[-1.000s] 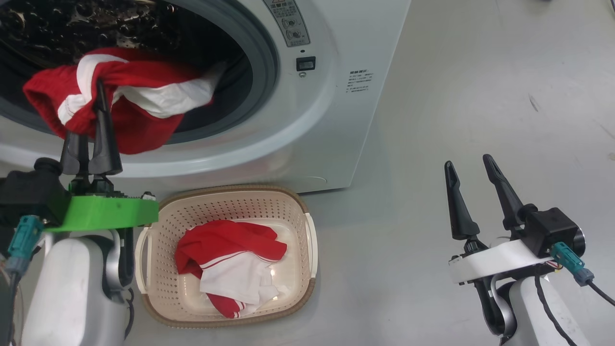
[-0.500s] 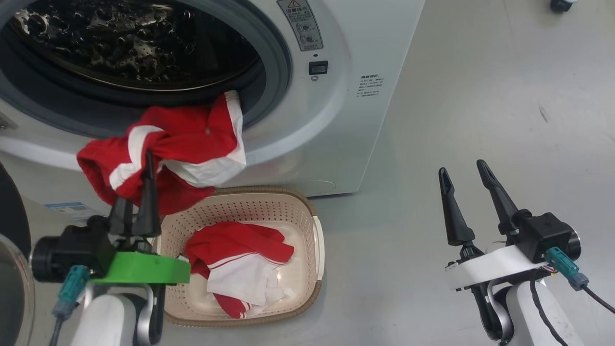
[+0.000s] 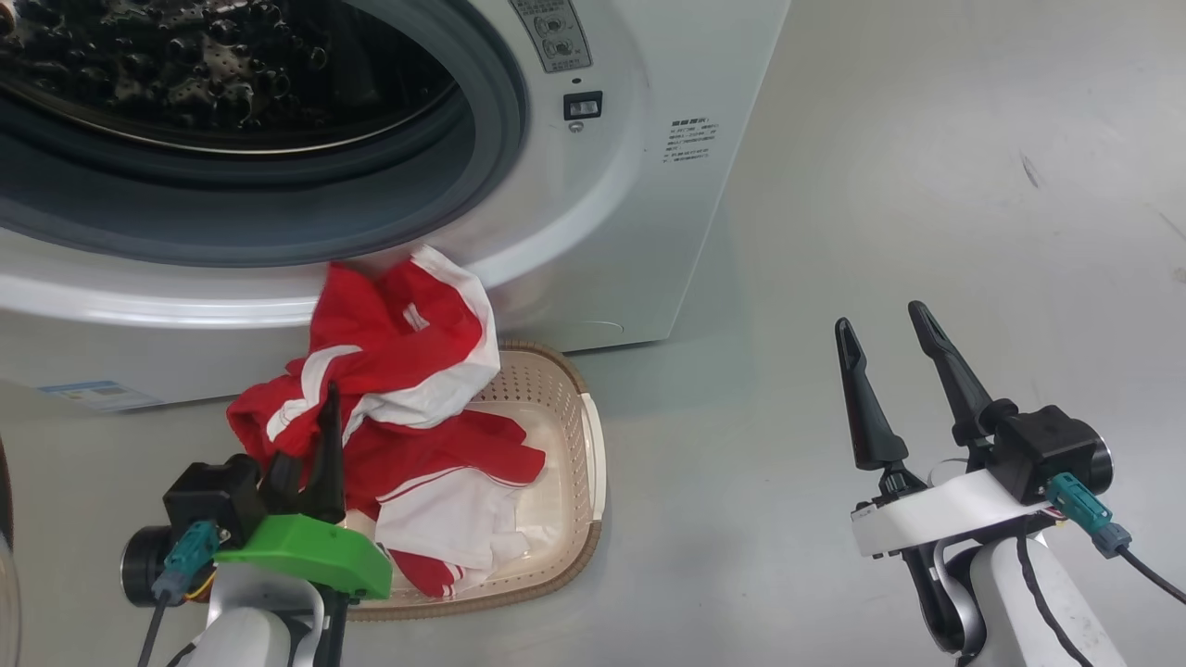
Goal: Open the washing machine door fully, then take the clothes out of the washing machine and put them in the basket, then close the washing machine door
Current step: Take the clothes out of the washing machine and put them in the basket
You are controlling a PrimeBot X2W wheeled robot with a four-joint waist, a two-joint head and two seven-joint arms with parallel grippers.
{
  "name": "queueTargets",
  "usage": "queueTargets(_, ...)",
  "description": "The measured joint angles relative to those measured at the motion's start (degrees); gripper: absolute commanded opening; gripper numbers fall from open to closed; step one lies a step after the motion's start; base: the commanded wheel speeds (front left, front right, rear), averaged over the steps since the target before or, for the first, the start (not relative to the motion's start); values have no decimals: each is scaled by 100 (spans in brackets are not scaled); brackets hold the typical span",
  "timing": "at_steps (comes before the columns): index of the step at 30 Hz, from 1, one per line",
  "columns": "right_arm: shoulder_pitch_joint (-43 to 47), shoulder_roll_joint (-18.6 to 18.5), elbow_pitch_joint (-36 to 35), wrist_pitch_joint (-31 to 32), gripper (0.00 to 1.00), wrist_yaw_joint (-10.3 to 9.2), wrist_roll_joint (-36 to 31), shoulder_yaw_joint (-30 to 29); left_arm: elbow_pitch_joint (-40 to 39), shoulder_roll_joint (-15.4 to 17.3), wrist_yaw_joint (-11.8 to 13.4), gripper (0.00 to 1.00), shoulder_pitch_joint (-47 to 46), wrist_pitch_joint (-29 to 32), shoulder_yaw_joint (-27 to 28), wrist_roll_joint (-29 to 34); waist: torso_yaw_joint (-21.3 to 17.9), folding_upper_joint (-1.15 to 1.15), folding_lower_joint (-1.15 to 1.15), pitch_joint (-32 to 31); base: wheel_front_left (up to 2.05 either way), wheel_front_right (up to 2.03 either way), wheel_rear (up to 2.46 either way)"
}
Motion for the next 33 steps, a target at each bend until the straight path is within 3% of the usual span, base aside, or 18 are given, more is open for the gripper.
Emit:
queueTargets(32, -480, 34, -120, 0, 100, 35, 108, 67, 3089, -21, -109, 0, -1455, 246, 160, -281, -620, 0, 0, 913, 0, 0, 0)
queueTargets(33, -484, 35, -120, 0, 100, 35, 108, 73, 3177, -22, -127, 19, -1502, 253, 156, -281, -625, 0, 0, 919, 0, 0, 0)
